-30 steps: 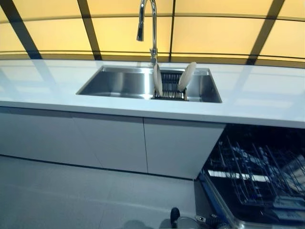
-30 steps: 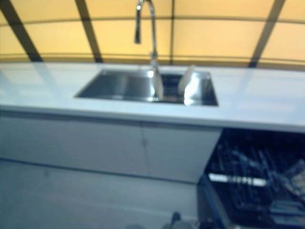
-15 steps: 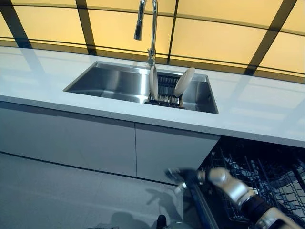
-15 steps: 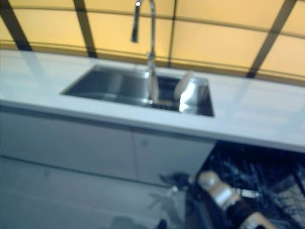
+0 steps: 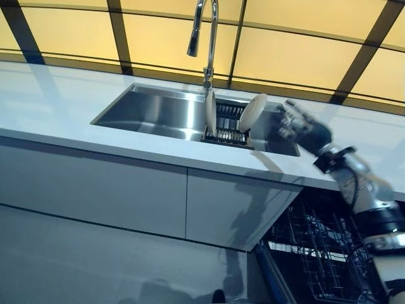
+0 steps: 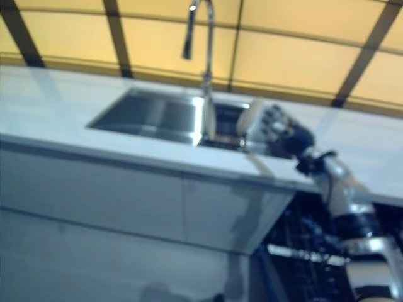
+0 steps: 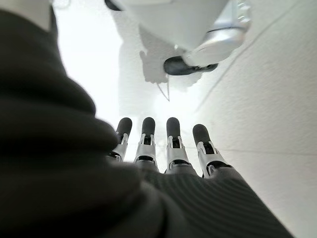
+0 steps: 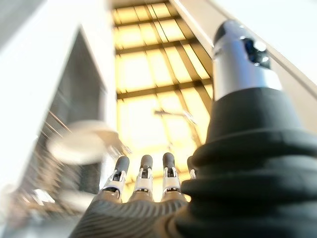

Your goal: Take plates into dishwasher

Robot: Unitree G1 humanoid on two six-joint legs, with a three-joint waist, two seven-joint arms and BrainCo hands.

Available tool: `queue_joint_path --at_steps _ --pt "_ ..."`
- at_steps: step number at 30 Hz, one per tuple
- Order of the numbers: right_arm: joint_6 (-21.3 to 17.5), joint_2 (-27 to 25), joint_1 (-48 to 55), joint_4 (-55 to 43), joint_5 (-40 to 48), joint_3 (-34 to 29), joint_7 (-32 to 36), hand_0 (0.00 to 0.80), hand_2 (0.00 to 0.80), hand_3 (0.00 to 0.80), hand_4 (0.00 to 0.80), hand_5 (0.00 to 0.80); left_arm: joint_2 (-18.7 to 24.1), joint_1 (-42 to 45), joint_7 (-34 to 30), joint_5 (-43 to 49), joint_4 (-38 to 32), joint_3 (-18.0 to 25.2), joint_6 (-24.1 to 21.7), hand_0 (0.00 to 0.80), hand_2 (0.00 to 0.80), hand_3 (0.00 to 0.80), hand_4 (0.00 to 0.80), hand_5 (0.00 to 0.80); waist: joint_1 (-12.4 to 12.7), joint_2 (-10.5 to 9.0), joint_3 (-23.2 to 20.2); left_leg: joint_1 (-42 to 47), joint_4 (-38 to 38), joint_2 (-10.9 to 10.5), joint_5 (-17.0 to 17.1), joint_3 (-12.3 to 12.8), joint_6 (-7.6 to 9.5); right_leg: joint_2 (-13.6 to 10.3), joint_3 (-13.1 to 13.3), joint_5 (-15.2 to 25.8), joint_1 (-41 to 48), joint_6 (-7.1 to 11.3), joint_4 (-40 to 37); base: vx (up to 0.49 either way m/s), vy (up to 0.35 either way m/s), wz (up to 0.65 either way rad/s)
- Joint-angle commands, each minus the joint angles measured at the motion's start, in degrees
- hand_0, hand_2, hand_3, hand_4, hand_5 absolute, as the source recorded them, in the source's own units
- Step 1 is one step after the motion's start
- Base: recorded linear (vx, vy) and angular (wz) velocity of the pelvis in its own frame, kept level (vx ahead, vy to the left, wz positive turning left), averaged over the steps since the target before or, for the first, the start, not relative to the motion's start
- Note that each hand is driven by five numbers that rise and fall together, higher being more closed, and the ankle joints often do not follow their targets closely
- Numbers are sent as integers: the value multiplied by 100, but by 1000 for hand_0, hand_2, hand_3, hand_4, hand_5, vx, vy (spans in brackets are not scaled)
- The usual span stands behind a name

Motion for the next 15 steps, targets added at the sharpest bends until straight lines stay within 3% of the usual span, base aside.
queue_joint_path --at_steps 1,2,4,5,7,8,9,10,11,12,13,15 --pt "-750 -457 -1250 769 493 104 -820 0 0 0 0 0 86 -147 282 -581 412 175 -14 0 0 0 0 0 122 -389 -155 -388 2824 249 1279 255 -228 -216 268 87 170 189 -213 201 -338 -10" --pt "-1021 -487 -1385 930 421 242 -1156 0 0 0 0 0 47 -37 323 -536 494 373 -150 0 0 0 0 0 314 -600 -4 -1554 4311 38 1742 168 -181 -274 370 -18 430 -9 -190 161 -295 -10" --pt "-1173 -466 -1539 961 321 326 -1687 0 0 0 0 0 69 54 245 -478 477 446 -151 0 0 0 0 0 552 -562 219 -2570 4646 -161 1680 219 -103 -193 352 -194 780 -120 -105 228 -82 -28" --pt "-1235 -386 -1664 1055 199 386 -2052 0 0 0 0 0 125 119 113 -587 447 397 -96 0 0 0 0 0 697 -422 367 -2650 3758 -147 1669 379 -124 -77 336 -343 1076 -93 -105 401 94 -73" --pt "-1336 -315 -1909 1213 85 527 -2353 0 0 0 0 0 160 157 45 -632 407 352 -107 0 0 0 0 0 822 -276 470 -2587 2177 -19 2135 561 -241 79 393 -451 1356 -54 -186 437 149 -78" --pt "-1444 -337 -2125 1358 -297 695 -2468 0 0 0 0 0 194 140 -3 -610 311 277 -115 0 0 0 0 0 952 -193 504 -2779 1220 115 2456 577 -308 204 422 -544 1538 -40 -206 398 126 -40" --pt "-1420 -382 -2299 1449 -290 848 -2509 0 0 0 0 0 163 114 44 -668 256 214 -98 0 0 0 0 0 1020 -232 537 -2717 875 69 2504 504 -292 157 495 -609 1652 -14 -217 425 159 -36" --pt "-1345 -457 -2534 1661 -431 1017 -2406 0 0 0 0 0 127 57 160 -731 186 166 -82 0 0 0 0 0 1090 -286 497 -2615 491 4 2259 422 -224 76 508 -706 1769 57 -222 297 134 -22" --pt "-1171 -563 -2674 1845 -420 1110 -2244 0 0 0 0 0 112 -32 229 -710 185 170 -103 0 0 0 0 0 1083 -352 424 -2452 406 -75 1952 534 -140 -34 442 -806 1849 131 -207 240 126 -23" --pt "-1129 -576 -2704 1875 -400 1130 -2217 0 0 0 0 0 106 -45 236 -709 190 171 -106 0 0 0 0 0 1082 -362 426 -2433 413 -91 1909 553 -126 -55 438 -825 1864 142 -203 248 126 -57" --pt "-860 -721 -2672 2040 -399 1120 -1946 0 0 0 0 0 98 -164 342 -755 199 129 -67 0 0 0 0 0 1021 -426 322 -2230 371 -77 1634 707 -31 -239 255 -881 1858 280 -145 254 102 -67" --pt "-496 -874 -2561 2092 -440 1152 -1622 0 0 0 0 0 129 -268 473 -916 170 102 -20 0 0 0 0 0 983 -484 177 -1943 194 -59 1493 753 -5 -464 4 -782 1816 457 -196 307 102 -15"
